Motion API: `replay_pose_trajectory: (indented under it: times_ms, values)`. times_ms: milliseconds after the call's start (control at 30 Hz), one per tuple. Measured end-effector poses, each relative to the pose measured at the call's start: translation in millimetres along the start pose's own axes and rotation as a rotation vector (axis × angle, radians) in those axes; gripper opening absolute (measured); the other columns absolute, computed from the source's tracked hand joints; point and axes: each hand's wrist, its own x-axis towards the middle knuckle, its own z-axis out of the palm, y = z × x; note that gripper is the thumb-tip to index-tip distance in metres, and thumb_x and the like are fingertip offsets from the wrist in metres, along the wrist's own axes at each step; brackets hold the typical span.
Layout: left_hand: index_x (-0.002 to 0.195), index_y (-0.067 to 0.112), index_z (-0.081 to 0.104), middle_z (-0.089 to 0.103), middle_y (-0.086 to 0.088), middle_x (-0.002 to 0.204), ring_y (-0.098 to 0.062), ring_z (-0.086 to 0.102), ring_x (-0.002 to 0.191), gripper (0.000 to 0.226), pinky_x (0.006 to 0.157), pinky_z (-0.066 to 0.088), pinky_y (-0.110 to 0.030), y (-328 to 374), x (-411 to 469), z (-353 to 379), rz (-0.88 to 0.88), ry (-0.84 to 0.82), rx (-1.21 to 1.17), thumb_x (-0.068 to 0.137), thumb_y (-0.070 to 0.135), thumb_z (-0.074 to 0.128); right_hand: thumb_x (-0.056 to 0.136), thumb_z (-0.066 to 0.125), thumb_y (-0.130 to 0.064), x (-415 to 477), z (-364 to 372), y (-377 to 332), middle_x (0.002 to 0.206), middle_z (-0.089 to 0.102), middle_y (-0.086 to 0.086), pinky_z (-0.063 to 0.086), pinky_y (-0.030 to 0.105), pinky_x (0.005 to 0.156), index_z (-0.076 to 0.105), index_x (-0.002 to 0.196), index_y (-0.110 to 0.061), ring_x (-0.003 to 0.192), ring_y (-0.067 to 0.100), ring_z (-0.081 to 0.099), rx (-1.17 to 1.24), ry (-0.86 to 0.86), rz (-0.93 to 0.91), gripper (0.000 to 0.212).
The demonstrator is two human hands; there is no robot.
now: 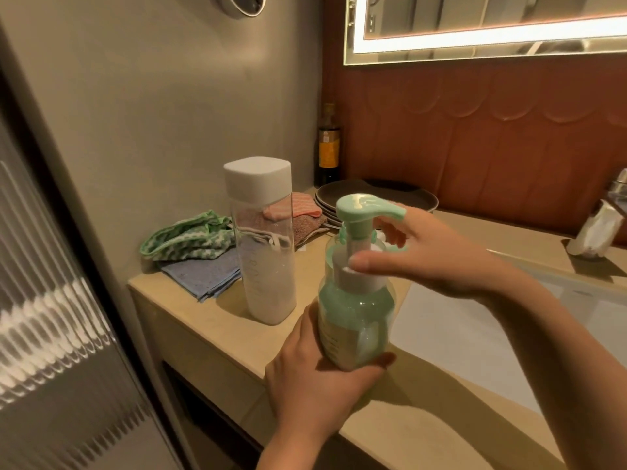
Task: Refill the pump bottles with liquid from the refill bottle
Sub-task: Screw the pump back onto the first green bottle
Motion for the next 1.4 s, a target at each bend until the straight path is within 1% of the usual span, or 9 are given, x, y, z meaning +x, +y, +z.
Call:
replay_pose_trajectory:
  times_ms: [167, 300, 433, 567, 800, 933, 1033, 1233, 1400]
  values:
    - [0.130, 0.041, 0.033, 0.054, 0.020, 0.116, -0.010, 0.052, 0.108, 0.106, 0.089, 0.042, -0.030, -1.1, 0.5, 0.7, 0.001, -0.018, 0.058, 0.034, 0.084, 0.048, 0.070, 0.075, -0.045, -7.4, -13.8, 2.4, 0.108, 0.065, -0.018, 0.044, 0.019, 0.089, 0.060, 0.116, -0.030, 0.103, -0.001, 0.058, 0.107, -0.143, -0.024, 0.050]
    - [0.131, 0.041, 0.035, 0.054, 0.021, 0.118, -0.009, 0.051, 0.111, 0.108, 0.092, 0.043, -0.033, -1.4, 0.3, 0.9, -0.009, 0.006, 0.033, 0.032, 0.085, 0.046, 0.052, 0.074, -0.050, -0.8, 0.9, 1.7, 0.080, 0.057, -0.037, 0.037, 0.005, 0.063, 0.057, 0.089, -0.038, 0.077, -0.014, 0.051, 0.062, -0.013, -0.018, 0.043]
    - [0.122, 0.044, 0.039, 0.054, 0.027, 0.102, -0.007, 0.053, 0.099, 0.099, 0.087, 0.046, -0.032, -0.1, -0.2, 0.2, -0.003, 0.018, -0.031, 0.032, 0.082, 0.052, 0.060, 0.072, -0.061, -0.6, 3.1, 1.6, 0.083, 0.047, -0.052, 0.037, 0.001, 0.068, 0.046, 0.099, -0.049, 0.083, -0.025, 0.046, 0.035, -0.065, -0.025, 0.048]
    - [0.116, 0.045, 0.036, 0.038, 0.036, 0.083, -0.002, 0.041, 0.083, 0.093, 0.077, 0.041, -0.027, 1.5, -0.3, -2.3, 0.026, -0.001, 0.051, 0.032, 0.084, 0.046, 0.077, 0.060, -0.047, -7.9, -14.1, 4.3, 0.117, 0.054, -0.036, 0.042, 0.014, 0.090, 0.051, 0.114, -0.049, 0.109, -0.008, 0.051, 0.079, -0.222, -0.018, 0.038]
    - [0.112, 0.040, 0.046, 0.043, 0.029, 0.090, -0.002, 0.042, 0.089, 0.087, 0.089, 0.042, -0.029, 1.7, -0.8, -3.5, -0.005, -0.023, 0.034, 0.037, 0.082, 0.057, 0.050, 0.083, -0.055, 0.9, -0.8, 10.2, 0.099, 0.065, -0.008, 0.051, 0.029, 0.078, 0.062, 0.107, -0.024, 0.091, 0.004, 0.060, 0.079, -0.083, 0.045, 0.069]
    - [0.101, 0.043, 0.034, 0.035, 0.030, 0.083, -0.002, 0.039, 0.088, 0.075, 0.091, 0.039, -0.028, 4.8, -1.8, -6.2, -0.017, -0.057, 0.039, 0.042, 0.077, 0.065, 0.065, 0.069, -0.058, -2.2, -5.1, 8.6, 0.108, 0.059, -0.029, 0.044, 0.015, 0.080, 0.055, 0.112, -0.044, 0.101, -0.006, 0.054, 0.088, -0.189, 0.009, 0.051]
    - [0.106, 0.039, 0.034, 0.032, 0.027, 0.083, -0.002, 0.036, 0.090, 0.079, 0.092, 0.037, -0.027, 5.8, -0.7, -5.3, -0.037, -0.068, 0.103, 0.043, 0.078, 0.061, 0.080, 0.061, -0.042, -7.0, -13.2, 6.6, 0.120, 0.059, -0.023, 0.046, 0.024, 0.093, 0.056, 0.121, -0.038, 0.112, 0.002, 0.054, 0.120, -0.260, -0.032, 0.042]
    - [0.118, 0.048, 0.039, 0.048, 0.030, 0.091, -0.002, 0.047, 0.089, 0.095, 0.083, 0.045, -0.030, -0.8, 1.0, 0.5, -0.008, 0.031, -0.024, 0.030, 0.082, 0.049, 0.046, 0.079, -0.067, 3.8, 5.1, 11.5, 0.092, 0.063, -0.010, 0.046, 0.027, 0.070, 0.062, 0.101, -0.024, 0.084, 0.006, 0.057, 0.025, 0.000, 0.063, 0.072]
    - [0.118, 0.051, 0.032, 0.044, 0.034, 0.089, 0.002, 0.043, 0.086, 0.098, 0.075, 0.040, -0.024, -0.3, 0.7, -1.5, 0.011, 0.005, 0.009, 0.028, 0.087, 0.046, 0.065, 0.055, -0.067, -2.8, -4.7, 5.1, 0.115, 0.057, -0.030, 0.042, 0.017, 0.085, 0.053, 0.116, -0.045, 0.106, -0.011, 0.052, 0.106, -0.201, 0.017, 0.055]
